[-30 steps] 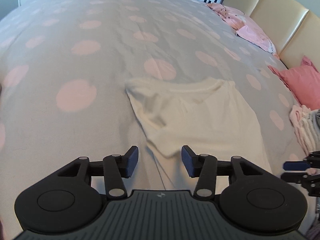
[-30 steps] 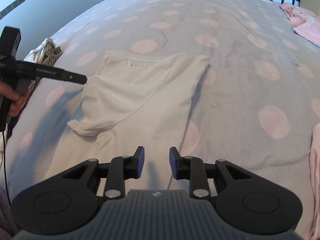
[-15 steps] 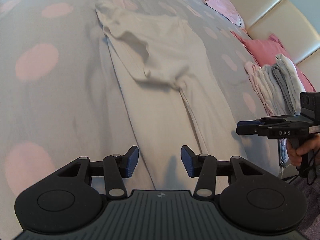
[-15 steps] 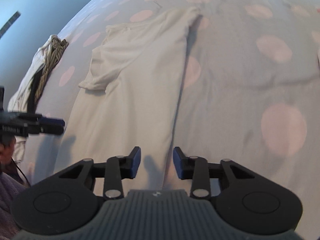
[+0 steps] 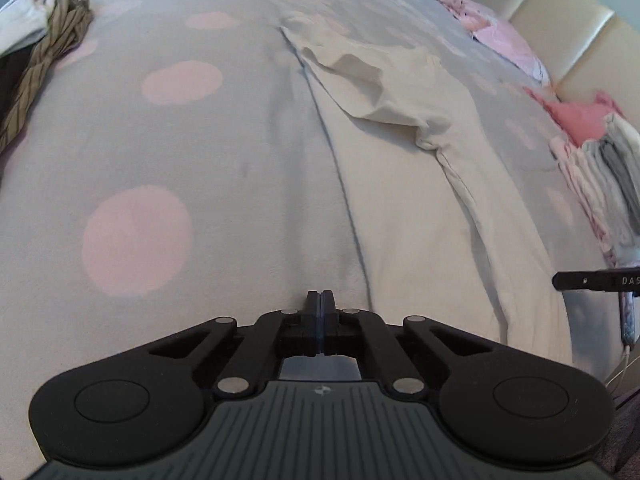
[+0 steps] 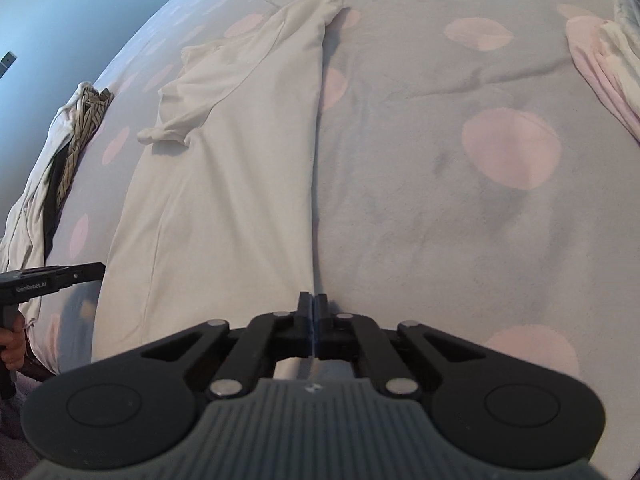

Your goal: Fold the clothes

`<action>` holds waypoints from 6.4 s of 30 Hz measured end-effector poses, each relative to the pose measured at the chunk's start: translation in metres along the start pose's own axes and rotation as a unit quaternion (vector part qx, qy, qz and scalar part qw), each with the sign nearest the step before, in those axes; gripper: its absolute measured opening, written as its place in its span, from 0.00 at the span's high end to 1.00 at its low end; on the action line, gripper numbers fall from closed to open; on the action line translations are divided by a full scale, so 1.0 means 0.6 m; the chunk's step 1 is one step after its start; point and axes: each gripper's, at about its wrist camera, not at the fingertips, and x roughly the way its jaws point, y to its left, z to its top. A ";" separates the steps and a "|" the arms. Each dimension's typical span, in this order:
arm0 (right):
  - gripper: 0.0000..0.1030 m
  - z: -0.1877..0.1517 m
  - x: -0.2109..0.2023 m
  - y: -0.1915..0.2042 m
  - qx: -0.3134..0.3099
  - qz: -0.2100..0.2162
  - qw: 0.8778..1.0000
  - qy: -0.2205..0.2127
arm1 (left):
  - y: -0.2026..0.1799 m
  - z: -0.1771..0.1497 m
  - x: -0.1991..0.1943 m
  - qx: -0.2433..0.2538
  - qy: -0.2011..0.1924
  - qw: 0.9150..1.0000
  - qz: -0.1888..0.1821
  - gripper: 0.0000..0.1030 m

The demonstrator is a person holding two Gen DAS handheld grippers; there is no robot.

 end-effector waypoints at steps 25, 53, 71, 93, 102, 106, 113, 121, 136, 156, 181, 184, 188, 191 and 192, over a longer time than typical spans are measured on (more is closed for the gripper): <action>1.00 -0.149 -0.040 0.004 0.001 0.066 0.995 0.076 | -0.076 -0.137 -0.052 0.105 0.073 0.991 -0.026 1.00; 0.53 -0.257 0.067 0.051 -0.126 0.034 0.971 0.199 | -0.129 -0.279 0.008 0.302 0.168 0.938 -0.014 0.63; 0.58 -0.263 0.059 0.050 -0.138 -0.015 0.964 0.226 | -0.113 -0.290 0.021 0.300 0.221 0.928 -0.007 0.64; 0.96 -0.252 0.061 0.068 -0.082 0.059 0.973 0.206 | -0.135 -0.259 0.021 0.259 0.179 0.946 -0.081 0.99; 0.97 -0.223 -0.008 0.070 -0.135 0.113 0.953 0.246 | -0.120 -0.209 -0.057 0.253 0.241 0.924 -0.156 1.00; 0.97 -0.212 -0.065 0.068 -0.126 0.166 0.952 0.224 | -0.102 -0.175 -0.102 0.212 0.219 0.931 -0.203 1.00; 0.97 -0.156 -0.148 0.049 -0.091 0.235 0.961 0.116 | -0.079 -0.120 -0.152 0.144 0.135 0.946 -0.259 1.00; 0.97 -0.040 -0.197 0.026 -0.056 0.242 0.969 0.006 | -0.039 -0.010 -0.158 0.094 0.063 0.964 -0.241 1.00; 0.97 0.088 -0.023 -0.035 0.051 0.155 0.987 -0.018 | 0.004 0.101 0.005 0.021 0.049 0.985 -0.162 1.00; 0.35 -0.013 -0.058 0.033 0.034 -0.085 0.987 -0.132 | -0.101 0.012 -0.103 0.117 -0.138 0.982 0.051 0.48; 0.04 -0.125 -0.079 0.145 -0.132 -0.142 0.955 -0.225 | -0.178 -0.120 -0.097 0.130 -0.130 0.983 0.026 0.39; 0.04 -0.138 -0.069 0.155 -0.148 -0.140 0.959 -0.199 | -0.183 -0.132 -0.085 0.135 -0.110 0.985 0.012 0.39; 0.09 -0.153 -0.062 0.162 -0.147 -0.129 0.964 -0.180 | -0.184 -0.137 -0.071 0.139 -0.090 0.986 0.005 0.46; 0.46 -0.161 -0.055 0.166 -0.151 -0.130 0.966 -0.165 | -0.183 -0.139 -0.067 0.137 -0.083 0.987 -0.010 0.54; 0.57 -0.160 -0.051 0.164 -0.146 -0.126 0.968 -0.158 | -0.184 -0.139 -0.065 0.138 -0.080 0.987 -0.013 0.57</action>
